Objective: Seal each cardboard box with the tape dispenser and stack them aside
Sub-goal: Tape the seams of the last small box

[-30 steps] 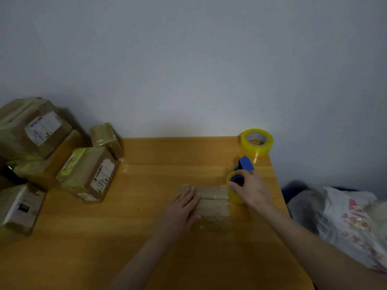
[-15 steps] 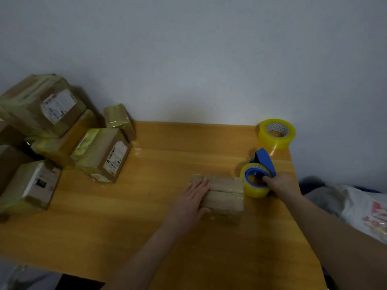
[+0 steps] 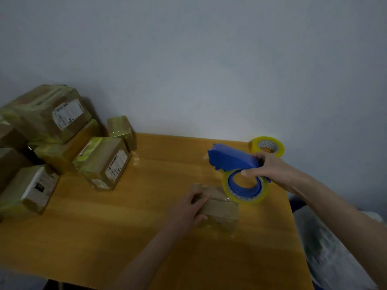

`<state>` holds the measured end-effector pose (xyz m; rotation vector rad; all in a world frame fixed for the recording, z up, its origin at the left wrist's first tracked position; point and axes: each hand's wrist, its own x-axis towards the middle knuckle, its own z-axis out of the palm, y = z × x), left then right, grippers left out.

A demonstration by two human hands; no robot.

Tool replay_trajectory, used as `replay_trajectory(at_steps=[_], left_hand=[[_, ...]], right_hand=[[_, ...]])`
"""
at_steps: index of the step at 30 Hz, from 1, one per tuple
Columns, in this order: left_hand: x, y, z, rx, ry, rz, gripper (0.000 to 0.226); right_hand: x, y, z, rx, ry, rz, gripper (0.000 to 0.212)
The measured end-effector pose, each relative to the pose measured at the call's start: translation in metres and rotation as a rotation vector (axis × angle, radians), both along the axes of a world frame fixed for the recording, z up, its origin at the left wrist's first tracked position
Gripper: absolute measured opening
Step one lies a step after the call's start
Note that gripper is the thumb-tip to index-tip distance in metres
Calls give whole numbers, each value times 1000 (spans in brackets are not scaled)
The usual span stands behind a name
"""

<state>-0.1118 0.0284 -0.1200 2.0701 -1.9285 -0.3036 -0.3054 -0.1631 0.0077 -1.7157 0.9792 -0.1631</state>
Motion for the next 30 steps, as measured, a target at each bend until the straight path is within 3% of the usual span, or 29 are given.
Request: replay_trajectory(at_steps=[3,7,9,14,18,22,27,30], left_hand=[[0,2,-4,-64,-63,10,59],[2,3,-3,-99,34,3,56],[5,5,1,-69,305,90,47],[9,1,35,-234,934,580,18],[5,-10,60,-6,1294,647,28],[-2,-21,62,86,1351,688,45],[3,-24,59,36,1282,739,16],[6,-22,57,15,1146,760,16]], right_hand=[[12,25,0,-26,33,123,44],[15,38,-13,-173,152,220,42],[11,35,-17,-172,150,212,42],[1,30,-23,-164,146,204,45],[-1,30,-24,-173,148,221,45],[-1,30,-22,-184,148,237,44],[1,31,-22,-206,156,254,44],[6,35,-21,-251,139,280,43]])
